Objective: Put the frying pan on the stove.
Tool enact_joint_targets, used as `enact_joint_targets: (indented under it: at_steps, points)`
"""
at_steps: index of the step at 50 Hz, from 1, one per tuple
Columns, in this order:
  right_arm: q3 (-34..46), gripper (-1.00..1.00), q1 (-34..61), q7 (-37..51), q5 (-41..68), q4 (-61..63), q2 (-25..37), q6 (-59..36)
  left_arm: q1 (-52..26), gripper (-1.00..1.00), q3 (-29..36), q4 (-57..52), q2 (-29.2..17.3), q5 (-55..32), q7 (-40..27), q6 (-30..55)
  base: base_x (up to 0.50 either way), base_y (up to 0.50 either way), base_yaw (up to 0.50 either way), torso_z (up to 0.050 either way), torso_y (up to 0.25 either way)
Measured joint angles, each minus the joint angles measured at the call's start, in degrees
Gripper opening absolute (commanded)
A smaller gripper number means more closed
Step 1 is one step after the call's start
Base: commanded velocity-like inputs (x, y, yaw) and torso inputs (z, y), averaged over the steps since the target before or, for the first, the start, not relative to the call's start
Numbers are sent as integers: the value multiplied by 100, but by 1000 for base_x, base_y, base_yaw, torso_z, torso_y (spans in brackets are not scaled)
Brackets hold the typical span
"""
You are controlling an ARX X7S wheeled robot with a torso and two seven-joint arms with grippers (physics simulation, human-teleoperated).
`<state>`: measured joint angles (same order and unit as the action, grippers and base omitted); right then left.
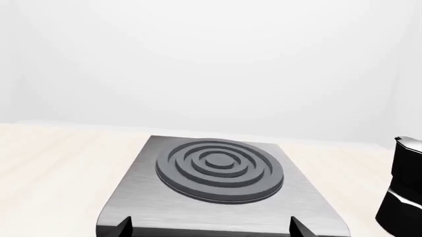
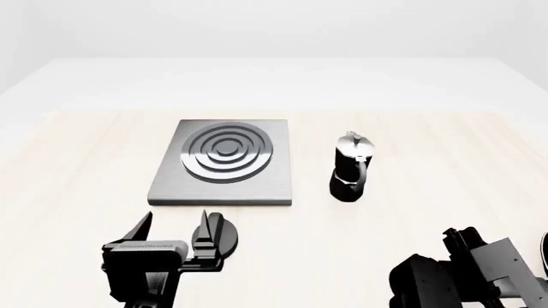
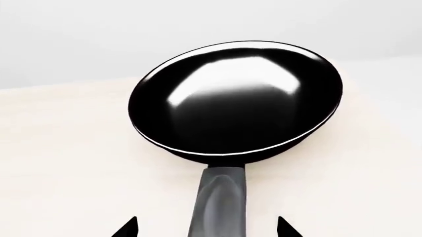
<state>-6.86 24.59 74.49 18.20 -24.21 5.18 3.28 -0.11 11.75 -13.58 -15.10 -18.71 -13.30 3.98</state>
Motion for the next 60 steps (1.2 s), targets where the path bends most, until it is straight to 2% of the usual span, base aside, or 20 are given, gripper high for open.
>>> enact_joint_targets:
  at_steps: [34,35,60]
  points:
    - [-10,100,60,-84,252,-544,0,204,-17,100,114,-15,-54,37,-110,-14,0,0,0,0,0]
    - [-12,-100,59,-89,262,-554,-1,213,-17,100,117,-16,-55,37,-113,-15,0,0,0,0,0]
    - [46,-100,-117,-75,385,-385,62,253,-35,100,201,-90,-99,46,-188,13,0,0,0,0,0]
